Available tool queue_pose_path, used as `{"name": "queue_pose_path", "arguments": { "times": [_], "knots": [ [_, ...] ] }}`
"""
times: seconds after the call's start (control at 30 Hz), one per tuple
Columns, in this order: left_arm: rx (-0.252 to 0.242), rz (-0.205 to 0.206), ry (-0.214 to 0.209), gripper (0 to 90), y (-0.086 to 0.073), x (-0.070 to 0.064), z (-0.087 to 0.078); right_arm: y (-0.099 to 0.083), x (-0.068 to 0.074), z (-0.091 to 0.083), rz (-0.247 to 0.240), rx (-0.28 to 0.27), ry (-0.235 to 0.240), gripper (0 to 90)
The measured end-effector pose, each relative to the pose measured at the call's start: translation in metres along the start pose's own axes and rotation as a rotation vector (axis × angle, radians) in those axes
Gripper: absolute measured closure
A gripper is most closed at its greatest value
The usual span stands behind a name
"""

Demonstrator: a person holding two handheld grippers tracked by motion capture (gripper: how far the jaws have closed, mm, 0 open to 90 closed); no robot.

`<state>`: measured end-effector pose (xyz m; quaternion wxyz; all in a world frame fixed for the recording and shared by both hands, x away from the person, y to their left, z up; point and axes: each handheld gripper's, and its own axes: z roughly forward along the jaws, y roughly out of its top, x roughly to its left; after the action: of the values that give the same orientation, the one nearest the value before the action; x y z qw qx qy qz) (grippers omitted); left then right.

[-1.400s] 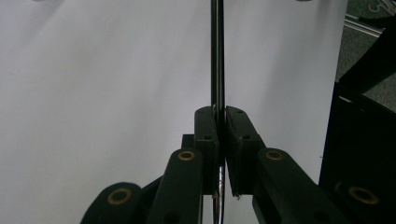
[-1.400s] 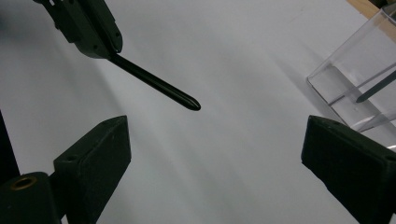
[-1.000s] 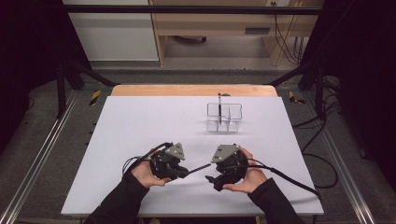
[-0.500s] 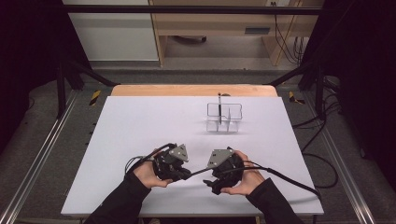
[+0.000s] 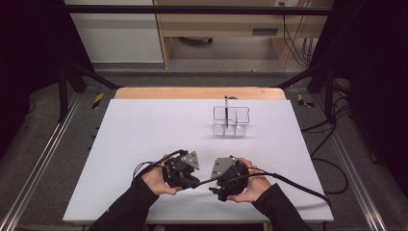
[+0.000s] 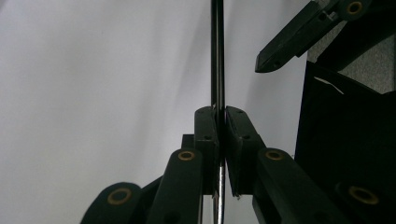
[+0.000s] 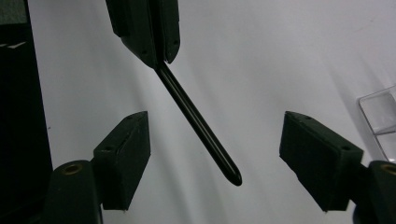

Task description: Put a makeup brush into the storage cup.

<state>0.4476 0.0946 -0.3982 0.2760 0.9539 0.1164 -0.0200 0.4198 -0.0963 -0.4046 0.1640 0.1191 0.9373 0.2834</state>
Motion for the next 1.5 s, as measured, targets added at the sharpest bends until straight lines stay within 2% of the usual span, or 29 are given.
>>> {"name": "queue_pose_path", "arguments": {
  "times": [0.53,0.67,1.1,1.5],
  "knots": [
    [0.022,-0.028,-0.019,83.3,0.007,0.001,0.008,0.001,0.008,0.01,-0.094,0.042,0.005,40.5],
    [0.039,-0.011,-0.022,83.3,0.007,0.002,0.008,0.003,0.009,0.012,-0.12,0.051,0.007,44.0],
    [0.014,-0.047,-0.03,83.3,0.007,0.0,0.01,0.004,0.013,0.013,-0.191,0.049,0.016,57.0],
    [0.017,-0.048,-0.045,83.3,0.005,0.002,0.01,0.004,0.016,0.015,-0.247,0.045,0.003,66.2]
  ]
}}
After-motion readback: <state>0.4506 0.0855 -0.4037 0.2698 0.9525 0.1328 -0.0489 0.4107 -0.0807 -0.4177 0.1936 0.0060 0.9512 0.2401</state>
